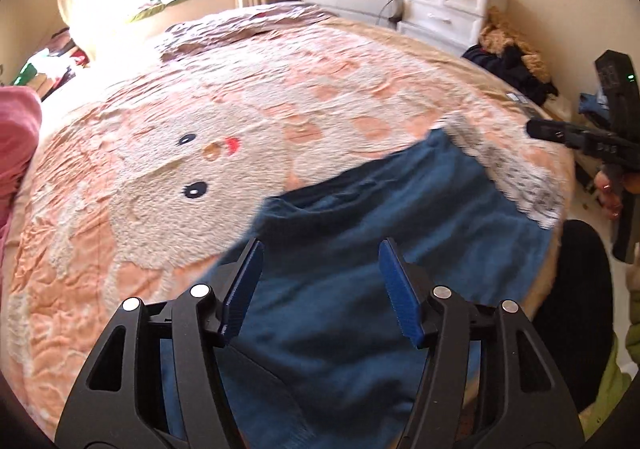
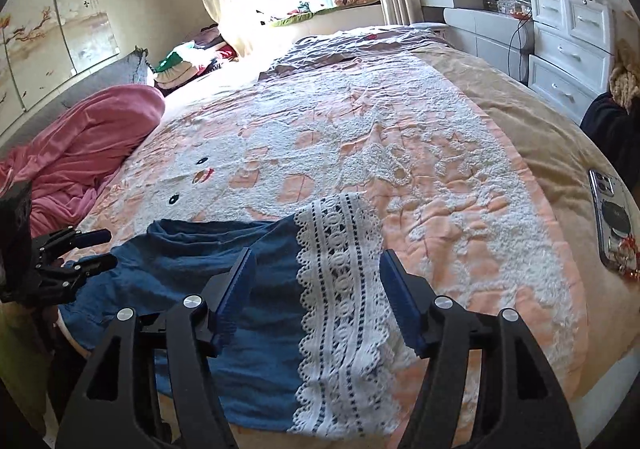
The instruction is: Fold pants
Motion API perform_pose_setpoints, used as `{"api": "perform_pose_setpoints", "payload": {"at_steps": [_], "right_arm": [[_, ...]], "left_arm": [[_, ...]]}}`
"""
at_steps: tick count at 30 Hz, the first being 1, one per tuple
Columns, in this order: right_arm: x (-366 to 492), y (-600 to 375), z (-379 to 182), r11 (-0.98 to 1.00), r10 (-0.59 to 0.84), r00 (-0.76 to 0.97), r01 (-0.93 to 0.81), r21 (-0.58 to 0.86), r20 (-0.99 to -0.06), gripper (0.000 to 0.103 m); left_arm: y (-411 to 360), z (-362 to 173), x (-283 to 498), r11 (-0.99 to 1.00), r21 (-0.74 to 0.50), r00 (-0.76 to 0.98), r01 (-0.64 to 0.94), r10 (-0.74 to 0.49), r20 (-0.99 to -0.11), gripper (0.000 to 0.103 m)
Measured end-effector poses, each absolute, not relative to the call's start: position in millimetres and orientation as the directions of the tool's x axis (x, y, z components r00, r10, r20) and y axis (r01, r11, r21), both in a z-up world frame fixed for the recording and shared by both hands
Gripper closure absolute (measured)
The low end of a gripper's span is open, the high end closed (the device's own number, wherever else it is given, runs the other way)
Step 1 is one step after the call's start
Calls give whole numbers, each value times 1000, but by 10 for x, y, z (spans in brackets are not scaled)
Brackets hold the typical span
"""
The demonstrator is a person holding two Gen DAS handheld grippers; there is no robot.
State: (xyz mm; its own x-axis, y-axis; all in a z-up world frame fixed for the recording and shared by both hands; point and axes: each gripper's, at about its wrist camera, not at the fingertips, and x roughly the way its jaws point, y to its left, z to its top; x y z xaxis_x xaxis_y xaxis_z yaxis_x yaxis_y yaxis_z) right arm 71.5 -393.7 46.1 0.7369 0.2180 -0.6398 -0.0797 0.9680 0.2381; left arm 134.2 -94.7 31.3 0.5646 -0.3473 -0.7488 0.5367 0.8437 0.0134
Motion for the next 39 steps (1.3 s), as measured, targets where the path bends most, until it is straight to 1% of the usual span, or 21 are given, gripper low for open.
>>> {"api": "perform_pose_setpoints", "payload": {"at_steps": [4,7,12,16,17,18,19,20,21,24,25,26,27,29,30,33,35,39], "right_arm": [[1007,-4035,399,973,198,718,-62,222,-667,40],[1168,-4049,332,971,215,701,-78,226,-680,40],[1370,-4085,240,970,228,674,-93,225,-702,40],[1499,-4139,164,964,250,650,-95,250,-718,40],[1530,-4138,151,964,252,646,-97,249,-721,40],[1554,-4138,133,963,255,640,-101,250,-724,40],[1590,-4136,109,963,256,635,-101,250,-729,40],[1632,-4139,80,962,257,628,-97,254,-735,40],[1672,-4143,49,960,264,619,-97,262,-740,40],[1766,-4125,-33,957,276,599,-96,275,-752,40],[1792,-4103,-61,954,286,587,-105,279,-757,42],[1814,-4072,-93,953,296,572,-116,281,-765,49],[1825,-4044,-119,950,307,557,-130,284,-772,53],[1835,-3975,-176,948,315,543,-148,281,-779,65],[1826,-3953,-186,950,311,544,-151,273,-779,67],[1747,-3934,-118,949,314,578,-167,267,-753,83],[1689,-3931,-21,951,308,611,-173,257,-729,85],[1663,-3961,209,954,297,685,-177,243,-666,86]], "left_arm": [[-844,146,1712,858,-32,504,513,-331,-797,51],[-836,33,1862,859,-43,469,510,-321,-823,51],[-906,-98,2047,849,-52,431,526,-318,-844,51],[-983,-240,2179,844,-91,382,529,-332,-862,51],[-995,-268,2203,843,-102,373,529,-339,-864,55],[-1002,-291,2225,841,-117,362,529,-348,-865,67],[-1009,-309,2243,837,-140,350,529,-365,-863,73],[-1020,-315,2255,836,-155,344,526,-376,-861,82],[-1027,-316,2259,838,-157,346,522,-377,-859,89],[-992,-287,2278,849,-176,366,498,-390,-845,97],[-952,-272,2295,855,-194,374,481,-400,-837,97],[-913,-256,2314,860,-211,381,464,-409,-829,98],[-881,-239,2336,866,-223,390,447,-413,-823,98],[-841,-208,2372,873,-237,404,427,-419,-813,98],[-843,-199,2380,875,-234,410,423,-416,-812,98],[-889,-181,2374,878,-211,425,429,-402,-811,98],[-900,-175,2379,879,-206,430,431,-401,-809,98],[-880,-142,2371,882,-200,450,426,-398,-800,98]]}}
